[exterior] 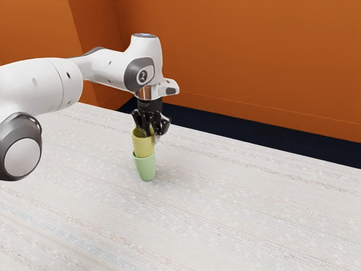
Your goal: Place the right cup onto the left cup
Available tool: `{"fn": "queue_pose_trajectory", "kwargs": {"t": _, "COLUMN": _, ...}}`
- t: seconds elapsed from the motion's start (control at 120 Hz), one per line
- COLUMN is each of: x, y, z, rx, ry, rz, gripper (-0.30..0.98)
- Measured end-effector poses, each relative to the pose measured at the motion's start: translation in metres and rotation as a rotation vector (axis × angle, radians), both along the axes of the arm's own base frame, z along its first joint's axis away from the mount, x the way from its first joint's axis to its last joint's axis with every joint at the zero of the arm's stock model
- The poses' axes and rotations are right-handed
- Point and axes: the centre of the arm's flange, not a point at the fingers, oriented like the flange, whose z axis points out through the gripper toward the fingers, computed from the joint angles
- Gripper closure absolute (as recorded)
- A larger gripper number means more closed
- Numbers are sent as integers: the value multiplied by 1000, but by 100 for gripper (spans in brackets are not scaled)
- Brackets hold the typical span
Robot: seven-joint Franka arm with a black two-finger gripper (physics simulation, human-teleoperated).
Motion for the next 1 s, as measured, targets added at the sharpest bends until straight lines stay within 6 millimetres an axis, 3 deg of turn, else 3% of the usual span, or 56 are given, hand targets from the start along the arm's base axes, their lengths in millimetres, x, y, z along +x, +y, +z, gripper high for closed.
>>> {"fn": "queue_pose_trajectory", "kwargs": {"t": 0.15, "x": -4, "y": -3, "z": 8, "rx": -6, "ry": 9, "rz": 6, "gripper": 25}}
{"fn": "queue_pose_trajectory", "kwargs": {"t": 0.333, "x": -13, "y": -15, "z": 40, "rx": -15, "ry": -16, "rz": 0, "gripper": 11}}
{"fn": "queue_pose_trajectory", "kwargs": {"t": 0.617, "x": -58, "y": -31, "z": 87, "rx": -34, "ry": -40, "rz": -19, "gripper": 3}}
{"fn": "queue_pose_trajectory", "kwargs": {"t": 0.775, "x": -94, "y": -28, "z": 111, "rx": -41, "ry": -47, "rz": -21, "gripper": 1}}
{"fn": "queue_pose_trajectory", "kwargs": {"t": 1.0, "x": -119, "y": -20, "z": 143, "rx": -42, "ry": -57, "rz": -20, "gripper": 0}}
